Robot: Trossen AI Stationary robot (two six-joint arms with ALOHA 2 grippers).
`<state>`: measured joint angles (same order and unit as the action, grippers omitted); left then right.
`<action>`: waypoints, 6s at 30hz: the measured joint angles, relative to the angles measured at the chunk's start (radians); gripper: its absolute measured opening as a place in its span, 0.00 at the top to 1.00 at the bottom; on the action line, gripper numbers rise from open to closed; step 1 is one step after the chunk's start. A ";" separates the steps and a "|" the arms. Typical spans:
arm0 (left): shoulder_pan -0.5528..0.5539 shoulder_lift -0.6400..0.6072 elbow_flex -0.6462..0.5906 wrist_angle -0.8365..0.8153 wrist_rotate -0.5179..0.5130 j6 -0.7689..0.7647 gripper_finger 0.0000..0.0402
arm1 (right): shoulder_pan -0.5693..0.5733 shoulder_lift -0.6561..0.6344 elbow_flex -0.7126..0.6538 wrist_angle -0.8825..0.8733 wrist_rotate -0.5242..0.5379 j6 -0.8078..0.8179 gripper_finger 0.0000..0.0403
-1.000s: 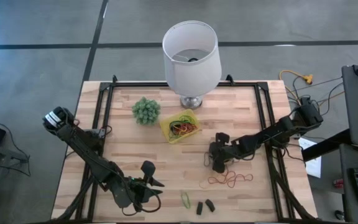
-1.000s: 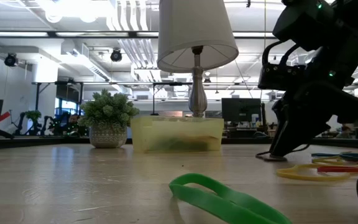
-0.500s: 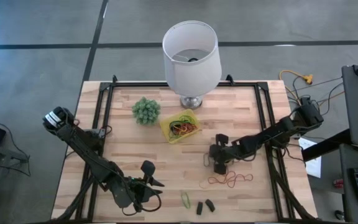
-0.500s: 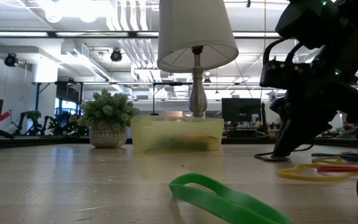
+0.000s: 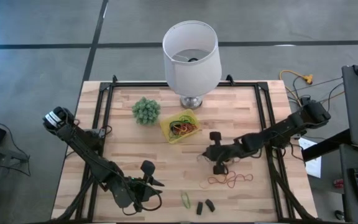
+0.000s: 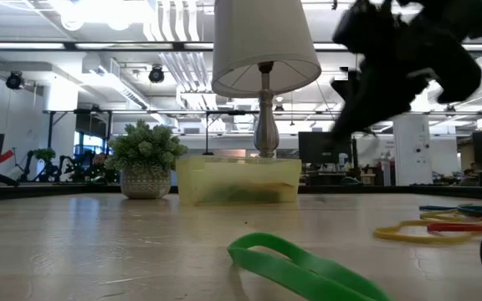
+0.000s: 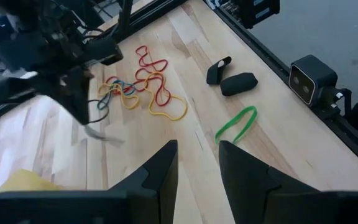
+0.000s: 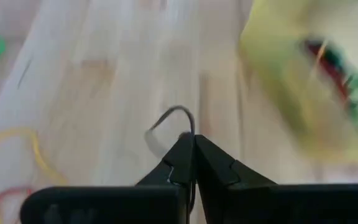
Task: Pick and place rubber bands into bin
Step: Put the purple rubber band into the yellow bin, then put the green rubber band into the yellow bin
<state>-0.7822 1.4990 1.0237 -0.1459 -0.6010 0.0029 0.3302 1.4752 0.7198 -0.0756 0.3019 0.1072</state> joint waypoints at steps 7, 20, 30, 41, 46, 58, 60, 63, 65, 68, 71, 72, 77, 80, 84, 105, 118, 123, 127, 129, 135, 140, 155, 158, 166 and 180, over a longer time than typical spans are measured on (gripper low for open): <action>0.000 0.000 0.000 0.001 0.000 0.002 0.75 | -0.005 0.000 0.103 0.004 0.122 -0.195 0.98; 0.002 0.001 -0.003 0.002 -0.001 0.006 0.75 | -0.222 0.000 0.246 0.008 0.270 -0.346 0.98; 0.002 0.002 -0.005 0.002 -0.002 0.004 0.75 | -0.416 0.025 0.222 0.060 0.034 -0.298 0.98; 0.003 0.002 -0.010 0.008 -0.008 0.002 0.75 | -0.477 0.183 0.221 0.139 0.027 -0.307 0.98; 0.003 0.002 -0.010 0.010 -0.009 0.001 0.75 | -0.491 0.230 0.221 0.161 0.029 -0.259 0.97; 0.007 0.002 -0.016 0.006 -0.032 0.003 0.75 | -0.481 0.227 0.222 0.141 -0.004 -0.245 0.71; 0.013 0.005 -0.016 0.007 -0.032 0.003 0.75 | -0.461 0.208 0.221 0.126 -0.037 -0.260 0.68; 0.033 0.019 -0.016 0.012 -0.001 0.033 0.75 | -0.410 0.168 0.221 0.093 -0.071 -0.279 0.65; 0.052 0.036 -0.016 0.020 0.042 0.059 0.75 | -0.368 0.135 0.221 0.050 -0.075 -0.284 0.64; 0.089 0.066 -0.016 0.064 0.142 0.110 0.75 | -0.295 0.071 0.221 -0.019 -0.075 -0.264 0.64; 0.128 0.102 -0.016 0.111 0.253 0.164 0.75 | -0.213 0.008 0.221 -0.096 -0.075 -0.209 0.65; 0.140 0.114 -0.016 0.123 0.280 0.180 0.75 | -0.184 -0.012 0.220 -0.120 -0.075 -0.186 0.66; 0.199 0.177 -0.009 0.149 0.362 0.217 0.75 | -0.053 -0.099 0.216 -0.198 -0.075 -0.075 0.67; 0.225 0.224 -0.002 0.207 0.446 0.225 0.75 | 0.020 -0.127 0.212 -0.218 -0.067 -0.024 0.67; 0.246 0.299 0.029 0.249 0.515 0.224 0.75 | 0.097 -0.143 0.210 -0.227 -0.039 0.030 0.67; 0.290 0.494 0.214 0.160 0.518 -0.060 0.75 | 0.242 -0.130 0.151 -0.273 0.092 0.214 0.73; 0.294 0.520 0.210 0.163 0.521 -0.076 0.75 | 0.246 -0.129 0.102 -0.209 0.097 0.215 0.76; 0.297 0.560 0.212 0.199 0.549 -0.084 0.75 | 0.246 -0.131 0.103 -0.188 0.097 0.183 0.76; 0.299 0.560 0.212 0.189 0.549 -0.101 0.75 | 0.246 -0.132 0.104 -0.180 0.096 0.181 0.76; 0.299 0.560 0.213 0.183 0.549 -0.102 0.76 | 0.246 -0.132 0.104 -0.180 0.096 0.179 0.77; 0.300 0.559 0.228 0.119 0.550 -0.102 0.88 | 0.246 -0.132 0.104 -0.179 0.096 0.177 0.79; 0.303 0.559 0.232 0.106 0.544 -0.098 0.98 | 0.246 -0.132 0.104 -0.179 0.096 0.177 0.80; 0.305 0.359 0.226 -0.082 0.308 -0.015 1.00 | 0.246 -0.133 0.102 -0.191 0.096 0.179 0.81; 0.310 0.297 0.226 -0.142 0.214 0.015 1.00 | 0.246 -0.133 0.102 -0.197 0.096 0.181 0.82; 0.390 0.176 0.206 -0.250 -0.007 0.120 1.00 | 0.246 -0.133 0.099 -0.198 0.096 0.181 0.82; 0.703 0.161 0.164 -0.291 -0.023 0.197 1.00 | 0.246 -0.133 0.093 -0.199 0.096 0.180 0.84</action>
<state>-0.0788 1.6596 1.1872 -0.4372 -0.6239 0.2000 0.5762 1.3418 0.8124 -0.2741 0.3981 0.2875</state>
